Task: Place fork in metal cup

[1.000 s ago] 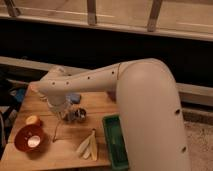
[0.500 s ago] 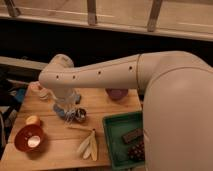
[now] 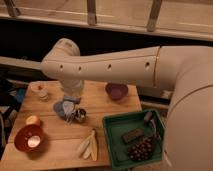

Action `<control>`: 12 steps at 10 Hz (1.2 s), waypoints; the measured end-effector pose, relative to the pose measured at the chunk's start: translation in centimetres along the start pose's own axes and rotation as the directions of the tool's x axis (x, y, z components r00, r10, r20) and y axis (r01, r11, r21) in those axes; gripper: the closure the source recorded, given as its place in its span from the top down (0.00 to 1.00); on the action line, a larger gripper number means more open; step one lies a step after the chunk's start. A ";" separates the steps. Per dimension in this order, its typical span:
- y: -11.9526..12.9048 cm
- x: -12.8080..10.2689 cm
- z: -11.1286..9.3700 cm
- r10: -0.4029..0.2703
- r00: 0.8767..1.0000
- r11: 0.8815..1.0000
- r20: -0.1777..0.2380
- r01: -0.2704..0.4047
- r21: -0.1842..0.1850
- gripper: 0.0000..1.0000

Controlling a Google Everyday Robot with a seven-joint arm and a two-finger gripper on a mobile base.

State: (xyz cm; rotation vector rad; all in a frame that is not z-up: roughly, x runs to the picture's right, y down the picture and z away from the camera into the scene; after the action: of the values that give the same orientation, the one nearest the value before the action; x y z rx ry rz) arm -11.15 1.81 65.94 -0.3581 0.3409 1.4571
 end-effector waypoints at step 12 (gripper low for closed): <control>-4.6 0.5 5.6 0.127 0.991 0.991 -0.042 -0.128 -0.031 0.07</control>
State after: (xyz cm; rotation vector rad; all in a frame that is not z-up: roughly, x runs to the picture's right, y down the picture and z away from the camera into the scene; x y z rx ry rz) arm -6.47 4.35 70.85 -0.3987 0.3773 1.5837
